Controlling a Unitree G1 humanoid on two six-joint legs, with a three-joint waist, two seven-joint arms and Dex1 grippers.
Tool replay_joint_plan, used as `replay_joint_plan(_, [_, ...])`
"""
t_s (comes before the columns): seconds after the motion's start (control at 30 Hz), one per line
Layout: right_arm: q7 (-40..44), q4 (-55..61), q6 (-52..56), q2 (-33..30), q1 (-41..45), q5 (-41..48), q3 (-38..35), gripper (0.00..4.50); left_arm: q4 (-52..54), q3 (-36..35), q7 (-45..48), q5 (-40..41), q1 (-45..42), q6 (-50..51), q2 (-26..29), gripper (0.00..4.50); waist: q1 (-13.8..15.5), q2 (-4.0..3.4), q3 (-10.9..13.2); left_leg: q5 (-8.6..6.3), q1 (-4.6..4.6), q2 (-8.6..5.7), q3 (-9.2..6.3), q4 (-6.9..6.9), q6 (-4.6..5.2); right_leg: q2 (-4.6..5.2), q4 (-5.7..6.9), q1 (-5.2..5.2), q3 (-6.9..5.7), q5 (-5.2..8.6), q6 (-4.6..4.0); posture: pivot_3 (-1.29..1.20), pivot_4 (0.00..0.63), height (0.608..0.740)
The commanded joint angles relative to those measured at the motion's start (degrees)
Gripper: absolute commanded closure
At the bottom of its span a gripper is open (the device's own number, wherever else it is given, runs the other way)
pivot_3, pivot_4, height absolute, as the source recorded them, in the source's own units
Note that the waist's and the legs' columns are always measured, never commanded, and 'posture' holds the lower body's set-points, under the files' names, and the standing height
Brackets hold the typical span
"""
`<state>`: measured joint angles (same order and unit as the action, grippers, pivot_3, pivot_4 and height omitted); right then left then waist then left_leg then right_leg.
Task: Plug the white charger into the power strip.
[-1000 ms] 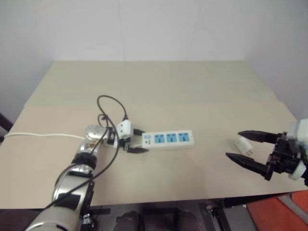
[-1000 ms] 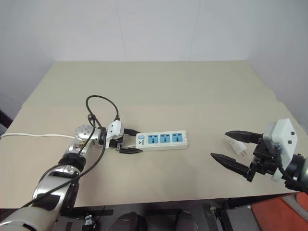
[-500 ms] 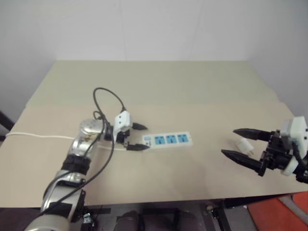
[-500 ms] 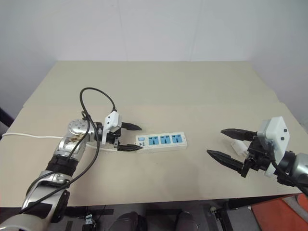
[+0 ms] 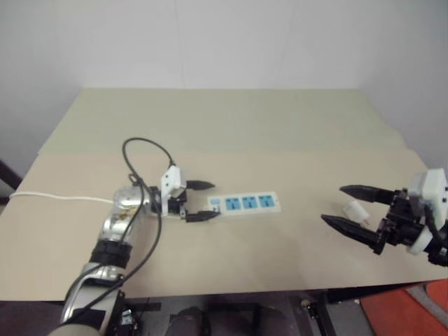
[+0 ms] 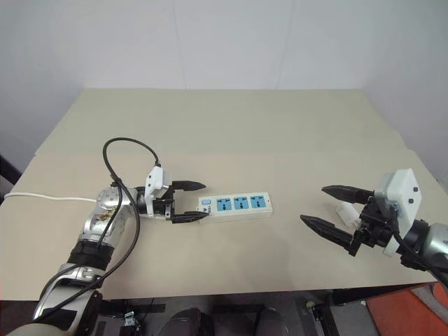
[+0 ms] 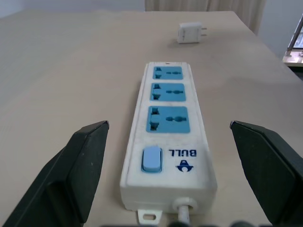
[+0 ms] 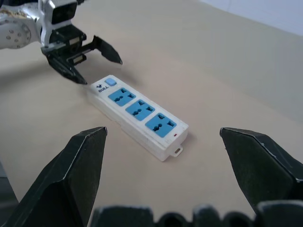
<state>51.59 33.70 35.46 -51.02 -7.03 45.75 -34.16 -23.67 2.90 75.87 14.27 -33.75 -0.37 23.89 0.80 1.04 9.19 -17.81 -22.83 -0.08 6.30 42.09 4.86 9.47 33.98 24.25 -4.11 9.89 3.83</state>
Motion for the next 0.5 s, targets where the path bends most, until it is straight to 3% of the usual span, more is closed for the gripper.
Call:
replay_joint_plan(0.03, [-0.87,0.79,-0.13,0.01,0.85,1.09,-0.26,0.0,-2.52,0.56,-0.2,-0.06,-0.36,-3.3,-0.98,0.04,0.0,0.0,0.0,0.0,0.0,0.0,0.0,0.0,0.0,0.0,0.0,0.0,0.0,0.0,0.0,0.0,0.15,0.74])
replay_joint_plan(0.5, [-1.9,1.93,0.82,-0.37,0.4,2.7,-0.88,0.0,-17.11,3.6,-0.49,-4.17,-4.16,-14.42,-6.32,0.04,0.45,0.0,0.0,-0.01,-0.01,-0.01,0.0,0.0,0.02,0.03,-0.01,0.0,0.0,-0.01,-0.01,0.0,0.15,0.74])
